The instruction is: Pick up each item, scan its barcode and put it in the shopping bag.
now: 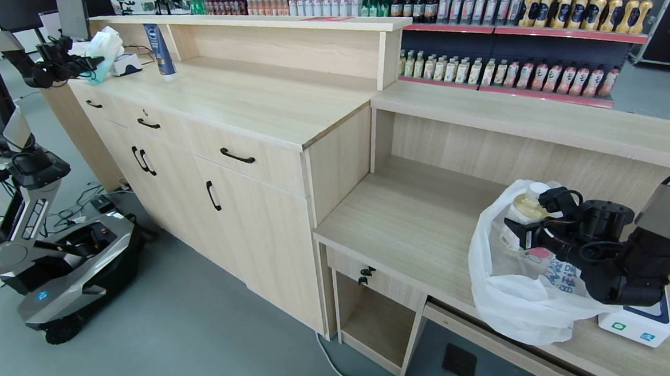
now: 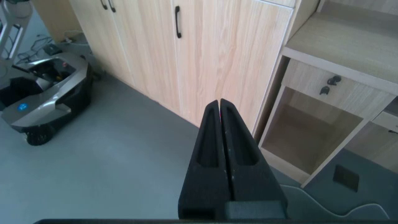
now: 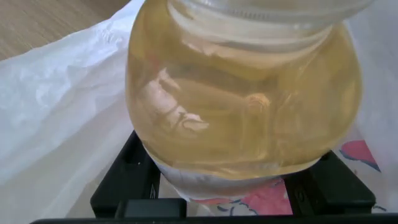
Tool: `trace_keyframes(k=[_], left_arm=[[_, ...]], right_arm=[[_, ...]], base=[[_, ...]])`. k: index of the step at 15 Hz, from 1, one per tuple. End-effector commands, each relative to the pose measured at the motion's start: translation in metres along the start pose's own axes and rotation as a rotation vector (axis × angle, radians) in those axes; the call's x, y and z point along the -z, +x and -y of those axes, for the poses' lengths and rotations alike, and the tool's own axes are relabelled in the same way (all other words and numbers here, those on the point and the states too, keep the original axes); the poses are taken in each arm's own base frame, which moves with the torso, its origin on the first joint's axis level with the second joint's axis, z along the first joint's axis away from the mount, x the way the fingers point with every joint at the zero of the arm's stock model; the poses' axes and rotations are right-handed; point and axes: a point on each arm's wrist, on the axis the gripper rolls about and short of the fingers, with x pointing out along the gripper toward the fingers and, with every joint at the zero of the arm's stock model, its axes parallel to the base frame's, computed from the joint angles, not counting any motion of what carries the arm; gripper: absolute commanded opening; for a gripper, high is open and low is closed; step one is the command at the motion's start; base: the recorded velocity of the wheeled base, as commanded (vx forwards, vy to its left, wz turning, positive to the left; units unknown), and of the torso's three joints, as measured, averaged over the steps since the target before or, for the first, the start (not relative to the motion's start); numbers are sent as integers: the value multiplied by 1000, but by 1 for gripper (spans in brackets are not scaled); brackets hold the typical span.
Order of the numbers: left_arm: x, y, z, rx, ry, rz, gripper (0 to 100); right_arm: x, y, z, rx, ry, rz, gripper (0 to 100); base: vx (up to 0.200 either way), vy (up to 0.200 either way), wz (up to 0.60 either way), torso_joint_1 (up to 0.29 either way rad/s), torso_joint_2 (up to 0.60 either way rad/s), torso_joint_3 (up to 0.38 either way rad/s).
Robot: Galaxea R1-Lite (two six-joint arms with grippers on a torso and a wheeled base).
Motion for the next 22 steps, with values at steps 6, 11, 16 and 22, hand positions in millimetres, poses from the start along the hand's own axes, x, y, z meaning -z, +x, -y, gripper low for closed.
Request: trace_keyframes(k=[6,11,16,22], left_arm=[[0,0,0,-1,0,0,0],[0,0,0,-1,0,0,0],[0,0,0,-1,0,0,0],[0,0,0,-1,0,0,0]], right_arm=[[16,5,-2,-5,-7,-20,100],[9,2,-2,-5,-11,-14,100],[-83,-64,-9,-7,-48,72,100],[-124,-165,14,144,-171,73,100]], base=[[0,0,0,0,0,0],[0,0,0,0,0,0],[0,0,0,0,0,0],[0,0,0,0,0,0]])
